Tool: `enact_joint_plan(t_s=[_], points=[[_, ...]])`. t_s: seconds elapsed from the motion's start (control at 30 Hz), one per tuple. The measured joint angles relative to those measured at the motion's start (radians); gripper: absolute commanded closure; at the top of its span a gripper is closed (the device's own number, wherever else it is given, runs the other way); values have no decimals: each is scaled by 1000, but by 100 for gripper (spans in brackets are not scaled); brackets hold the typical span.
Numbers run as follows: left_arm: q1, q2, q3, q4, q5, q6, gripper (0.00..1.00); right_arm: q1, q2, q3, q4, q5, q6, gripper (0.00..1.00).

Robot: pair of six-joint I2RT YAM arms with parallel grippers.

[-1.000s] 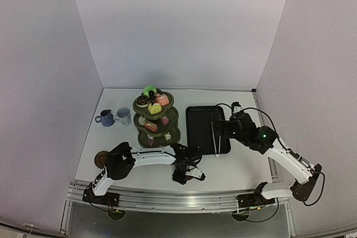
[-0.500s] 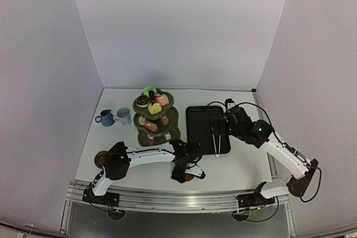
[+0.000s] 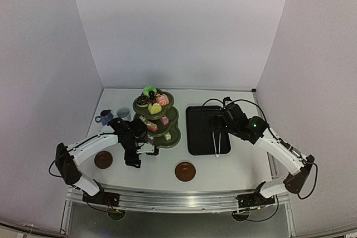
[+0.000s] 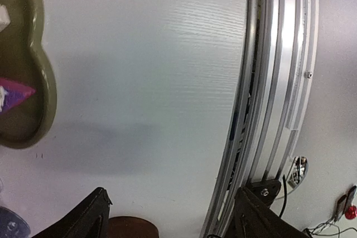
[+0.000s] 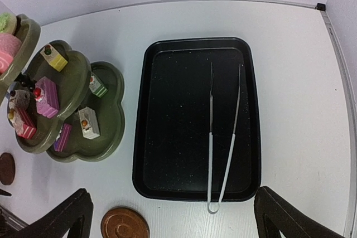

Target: Serve the afternoon tea

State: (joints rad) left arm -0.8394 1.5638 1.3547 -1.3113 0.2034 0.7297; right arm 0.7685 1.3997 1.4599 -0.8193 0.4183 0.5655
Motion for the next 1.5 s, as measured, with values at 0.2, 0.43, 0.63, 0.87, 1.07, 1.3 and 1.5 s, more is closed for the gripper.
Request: enact_joint_plan(t_s=[0.2,0.43,0.63,0.87,1.07,1.3,1.5], points=[[285,-241,-268,-18,-24,-2,16,0,20,-18,-8,23,62,2],[733,-128,-416,90,-177,-128,1,0,201,131,0,24,-1,2],[868,-108,-407,222,-264,-206,8,0,256,138,17,3,-27,2],[912,-10,-462,386,-372,-216,13,0,223,15,58,-7,-13,2],[924,80,-455,448,-389,-231,21,0,128,-61,72,-6,24,2],[901,79,-477,445,-338,-223,22,0,76,-72,96,-7,53,3],[586,-105,-641,503,-362,-180,20,0,76,-72,101,-15,68,3]])
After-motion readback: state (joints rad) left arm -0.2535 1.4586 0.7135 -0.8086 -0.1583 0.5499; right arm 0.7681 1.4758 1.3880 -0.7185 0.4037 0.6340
